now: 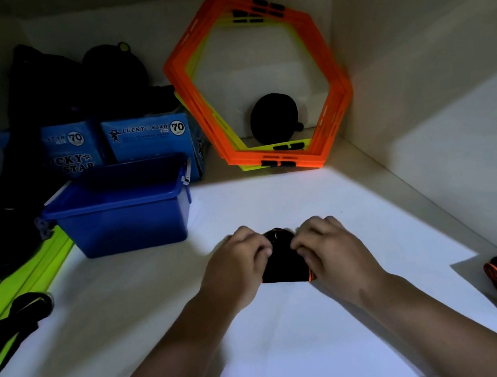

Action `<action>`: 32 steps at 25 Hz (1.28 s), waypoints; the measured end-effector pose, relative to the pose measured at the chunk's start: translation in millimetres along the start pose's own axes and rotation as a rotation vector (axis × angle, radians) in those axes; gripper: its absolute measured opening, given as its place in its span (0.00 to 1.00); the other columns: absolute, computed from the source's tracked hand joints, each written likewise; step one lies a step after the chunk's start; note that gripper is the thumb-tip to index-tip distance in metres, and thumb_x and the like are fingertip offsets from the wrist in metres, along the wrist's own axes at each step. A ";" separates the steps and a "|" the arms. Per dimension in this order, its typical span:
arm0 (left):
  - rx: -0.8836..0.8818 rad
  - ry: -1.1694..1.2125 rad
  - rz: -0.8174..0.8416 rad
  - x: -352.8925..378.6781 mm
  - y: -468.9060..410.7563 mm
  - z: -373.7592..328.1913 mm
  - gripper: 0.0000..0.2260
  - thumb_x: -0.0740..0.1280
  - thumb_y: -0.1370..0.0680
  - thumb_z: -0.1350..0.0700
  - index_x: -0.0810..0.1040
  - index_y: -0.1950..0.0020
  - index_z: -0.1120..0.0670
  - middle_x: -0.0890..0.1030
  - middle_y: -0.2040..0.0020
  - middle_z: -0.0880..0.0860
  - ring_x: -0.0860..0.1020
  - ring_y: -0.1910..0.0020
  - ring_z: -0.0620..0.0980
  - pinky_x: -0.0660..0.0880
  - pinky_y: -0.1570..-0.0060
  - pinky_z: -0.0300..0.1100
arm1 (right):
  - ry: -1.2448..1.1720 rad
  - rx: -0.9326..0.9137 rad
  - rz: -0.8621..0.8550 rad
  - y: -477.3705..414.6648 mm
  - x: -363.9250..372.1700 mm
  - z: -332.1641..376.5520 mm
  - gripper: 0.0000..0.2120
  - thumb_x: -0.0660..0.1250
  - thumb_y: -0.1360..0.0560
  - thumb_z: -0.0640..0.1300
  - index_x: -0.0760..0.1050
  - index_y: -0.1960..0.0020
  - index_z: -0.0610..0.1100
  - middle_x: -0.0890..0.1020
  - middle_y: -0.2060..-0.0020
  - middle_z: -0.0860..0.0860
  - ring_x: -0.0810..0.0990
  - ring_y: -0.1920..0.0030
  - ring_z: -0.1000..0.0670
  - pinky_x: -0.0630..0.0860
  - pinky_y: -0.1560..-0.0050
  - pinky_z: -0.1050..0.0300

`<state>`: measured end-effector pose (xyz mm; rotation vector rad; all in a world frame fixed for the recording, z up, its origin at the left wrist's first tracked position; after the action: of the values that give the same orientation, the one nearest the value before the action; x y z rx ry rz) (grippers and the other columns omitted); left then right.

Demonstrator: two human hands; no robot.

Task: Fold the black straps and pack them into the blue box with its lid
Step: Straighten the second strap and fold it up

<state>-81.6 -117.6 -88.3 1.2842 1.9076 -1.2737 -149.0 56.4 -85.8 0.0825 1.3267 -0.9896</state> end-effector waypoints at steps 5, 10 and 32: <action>0.065 -0.029 0.228 -2.4 15.7 10.7 0.26 0.68 0.28 0.41 0.72 0.29 0.42 0.75 0.35 0.39 0.72 0.41 0.43 0.69 0.37 0.42 | -0.051 -0.122 0.224 7.4 -3.3 -12.5 0.28 0.69 0.29 0.61 0.74 0.31 0.53 0.78 0.36 0.59 0.72 0.38 0.52 0.72 0.38 0.59; -0.027 0.183 0.125 -4.2 9.9 -4.0 0.15 0.65 0.25 0.39 0.80 0.46 0.46 0.80 0.52 0.45 0.78 0.53 0.44 0.75 0.48 0.47 | 0.075 -0.119 0.127 -0.7 -6.8 8.4 0.22 0.67 0.29 0.61 0.72 0.36 0.60 0.83 0.49 0.62 0.74 0.49 0.53 0.78 0.55 0.53; -0.197 1.023 -0.103 -19.4 2.9 -52.8 0.12 0.72 0.27 0.57 0.81 0.44 0.49 0.86 0.47 0.50 0.83 0.46 0.48 0.77 0.44 0.43 | -1.946 0.734 0.090 39.3 -4.9 47.0 0.18 0.63 0.22 0.41 0.79 0.37 0.34 0.86 0.48 0.38 0.88 0.55 0.43 0.84 0.57 0.51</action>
<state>-66.1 -78.1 -51.3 1.9503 2.6869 -0.4095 -87.5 56.4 -86.0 -0.2312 -0.8129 -0.8647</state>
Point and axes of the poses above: each hand's wrist, its own y-axis away from the middle knuckle, its own x-axis out of the palm, z = x × y, the point moved 5 cm from there along -y, towards the middle knuckle
